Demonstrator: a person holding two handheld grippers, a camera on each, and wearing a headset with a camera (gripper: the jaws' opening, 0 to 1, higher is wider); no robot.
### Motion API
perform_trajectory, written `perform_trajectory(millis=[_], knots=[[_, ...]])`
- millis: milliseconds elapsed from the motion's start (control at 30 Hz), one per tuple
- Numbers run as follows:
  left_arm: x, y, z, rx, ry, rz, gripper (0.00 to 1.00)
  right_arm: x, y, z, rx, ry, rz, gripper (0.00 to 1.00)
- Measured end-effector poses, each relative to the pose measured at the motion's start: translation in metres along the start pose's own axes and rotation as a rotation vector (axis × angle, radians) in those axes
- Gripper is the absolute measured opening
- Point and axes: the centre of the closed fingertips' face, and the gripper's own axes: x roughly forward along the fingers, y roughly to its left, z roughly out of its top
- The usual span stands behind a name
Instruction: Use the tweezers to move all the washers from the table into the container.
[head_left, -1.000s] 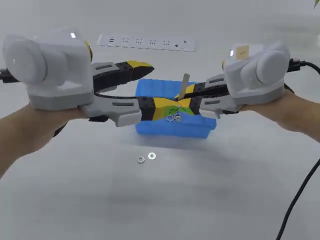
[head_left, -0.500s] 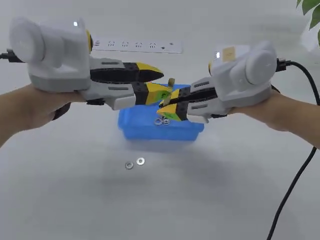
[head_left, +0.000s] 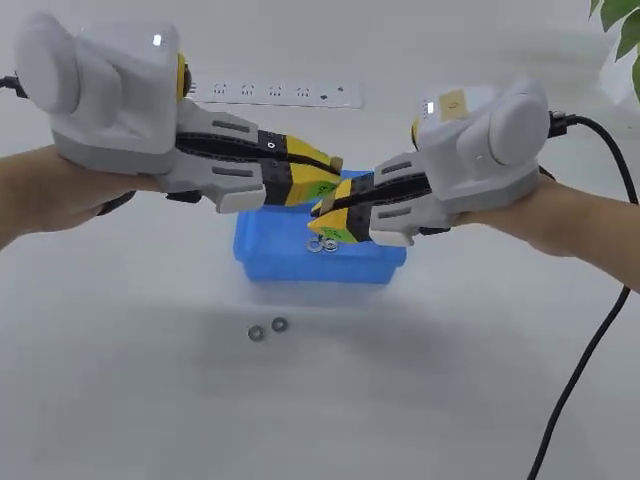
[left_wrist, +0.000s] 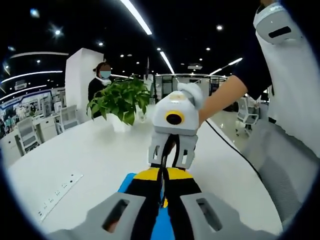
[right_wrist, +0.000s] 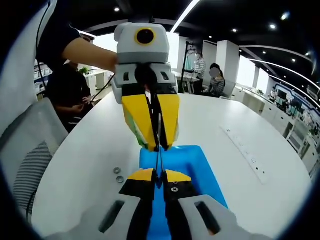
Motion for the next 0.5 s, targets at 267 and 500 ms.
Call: perform_trajectory(millis=[267, 500], knots=[[-0.0002, -0.0007, -0.0005, 0.044, 0.013, -0.013, 0.05, -0.0019, 0.0024, -0.0002, -0.019, 0.016, 0.012, 0.07], [-0.0044, 0.0042, 0.0018, 0.060, 0.028, 0.012, 0.05, -0.0038, -0.0008, 0.0041, -0.017, 0.024, -0.010, 0.09]])
